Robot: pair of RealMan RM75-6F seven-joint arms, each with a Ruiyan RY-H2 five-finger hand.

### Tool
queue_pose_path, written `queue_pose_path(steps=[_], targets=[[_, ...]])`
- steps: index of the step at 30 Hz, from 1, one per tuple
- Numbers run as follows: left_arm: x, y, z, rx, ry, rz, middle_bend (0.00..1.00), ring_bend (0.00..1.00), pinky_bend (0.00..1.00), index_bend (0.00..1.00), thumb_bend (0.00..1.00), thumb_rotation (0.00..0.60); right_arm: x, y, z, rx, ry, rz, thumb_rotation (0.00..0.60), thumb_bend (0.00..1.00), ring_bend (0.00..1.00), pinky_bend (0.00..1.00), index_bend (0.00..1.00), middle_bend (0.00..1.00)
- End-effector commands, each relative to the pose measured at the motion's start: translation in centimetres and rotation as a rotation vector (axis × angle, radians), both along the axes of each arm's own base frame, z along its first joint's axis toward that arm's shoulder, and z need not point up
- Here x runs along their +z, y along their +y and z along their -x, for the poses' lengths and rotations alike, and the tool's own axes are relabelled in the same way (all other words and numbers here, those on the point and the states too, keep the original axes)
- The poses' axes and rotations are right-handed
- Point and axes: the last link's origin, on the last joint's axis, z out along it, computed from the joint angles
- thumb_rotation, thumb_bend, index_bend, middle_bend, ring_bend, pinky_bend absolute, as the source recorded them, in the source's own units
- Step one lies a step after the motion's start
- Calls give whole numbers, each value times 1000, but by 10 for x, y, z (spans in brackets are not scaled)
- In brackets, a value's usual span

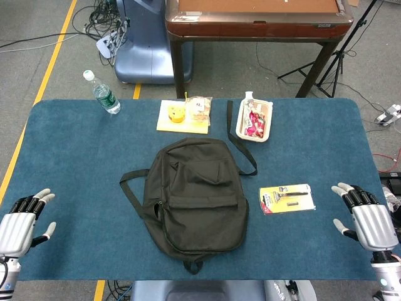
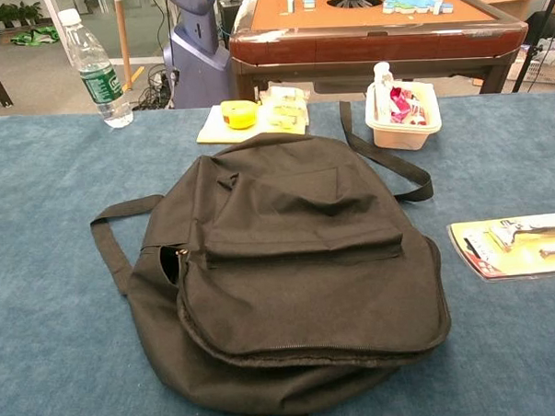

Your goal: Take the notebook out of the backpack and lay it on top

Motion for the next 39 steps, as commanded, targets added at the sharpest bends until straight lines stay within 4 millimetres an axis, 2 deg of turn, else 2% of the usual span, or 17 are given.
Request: queue_pose_path(steps=[1, 7, 14, 31, 39], targets=[[-1, 0, 0, 1, 1, 4, 164, 178, 150, 217, 289, 600, -1, 0, 0, 5, -2, -5, 600, 198, 162, 290, 227, 203], [-1, 0, -2, -4, 4, 6, 164, 178, 150, 216, 289, 600, -7, 2, -6, 37, -13, -37, 600, 198, 162, 291, 227, 203], [1, 0, -3, -8, 5, 4, 164, 178, 150, 216, 290, 600, -19, 3, -23, 94, -50, -114, 600, 198, 162, 290, 227, 203], [3, -4, -4, -1, 8, -2, 164, 178, 150, 216, 289, 600, -103, -28, -103, 371, -118, -535, 600, 197, 162, 290, 227, 203], [1, -4, -3, 3, 10, 4, 164, 178, 150, 216, 289, 600, -139, -41, -133, 443, -112, -651, 600, 123, 157, 279, 227, 202]])
